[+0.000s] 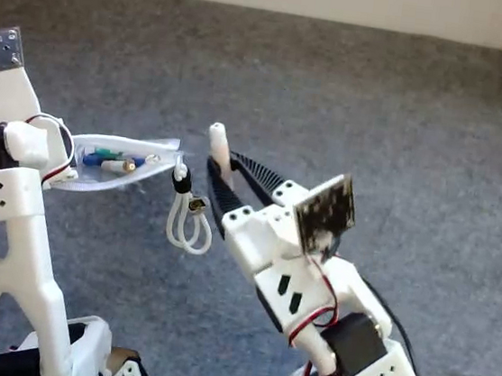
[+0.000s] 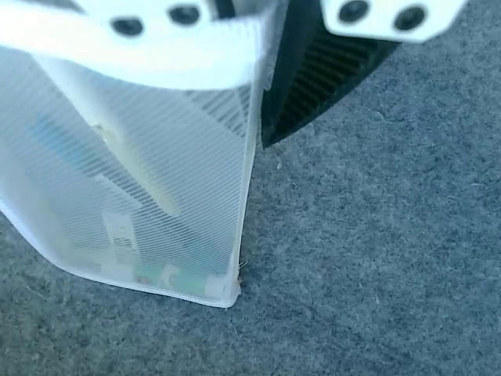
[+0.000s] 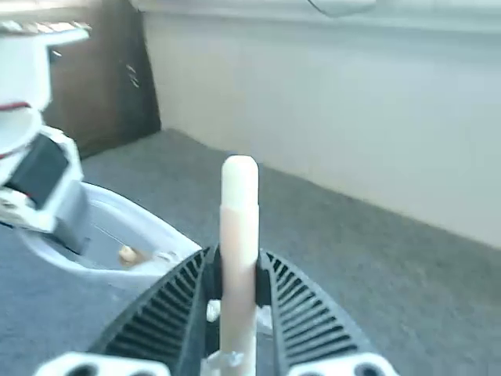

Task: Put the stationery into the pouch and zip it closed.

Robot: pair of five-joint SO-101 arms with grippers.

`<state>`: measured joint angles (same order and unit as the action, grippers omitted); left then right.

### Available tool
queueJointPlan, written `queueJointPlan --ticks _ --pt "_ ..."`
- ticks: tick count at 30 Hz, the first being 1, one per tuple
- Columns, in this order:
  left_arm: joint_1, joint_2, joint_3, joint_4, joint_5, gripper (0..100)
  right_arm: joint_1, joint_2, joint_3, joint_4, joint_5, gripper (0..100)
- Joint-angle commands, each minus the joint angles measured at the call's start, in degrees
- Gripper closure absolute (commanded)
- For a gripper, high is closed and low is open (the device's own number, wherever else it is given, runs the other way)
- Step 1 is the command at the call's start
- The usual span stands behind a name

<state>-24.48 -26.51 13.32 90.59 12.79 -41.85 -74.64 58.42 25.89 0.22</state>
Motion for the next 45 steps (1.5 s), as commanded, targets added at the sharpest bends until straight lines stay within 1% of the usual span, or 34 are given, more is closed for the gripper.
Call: queueJointPlan --ticks 1,7,13,18,24,28,32,39,41,45 --pt "-0.4 2.2 0.3 -0.6 0.6 97 -2.7 -3.2 1.8 -6.8 -0.4 99.3" --pt "-0.4 2.2 0.3 -0.5 0.6 97 -4.6 -5.2 8.7 -20.3 -0.5 99.3" --pt "-0.5 2.2 0.3 -0.4 0.6 97 -8.2 -5.1 12.0 -33.5 -0.6 99.3" --pt "-0.6 2.2 0.3 -0.4 0.6 97 -11.8 -5.0 13.0 -42.1 -0.6 99.3" --pt "-0.6 2.2 0.3 -0.3 0.6 97 -12.3 -4.9 12.5 -49.0 -0.6 99.3" --pt "-0.5 2.2 0.3 -0.3 0.6 97 -15.8 -4.1 12.4 -54.5 -0.6 99.3" --pt "-0.5 2.2 0.3 -0.3 0.6 97 -18.9 1.9 12.4 -62.4 -0.4 99.3" --pt "-0.7 2.2 0.4 -0.3 0.6 97 -18.9 21.1 8.0 -78.2 -0.2 99.3" --pt "-0.6 2.2 0.4 -0.3 0.6 97 -18.7 26.4 6.1 -82.4 -0.2 99.3" --pt "-0.6 2.2 0.4 -0.3 0.6 97 -15.7 35.9 3.2 -90.8 -0.2 99.3"
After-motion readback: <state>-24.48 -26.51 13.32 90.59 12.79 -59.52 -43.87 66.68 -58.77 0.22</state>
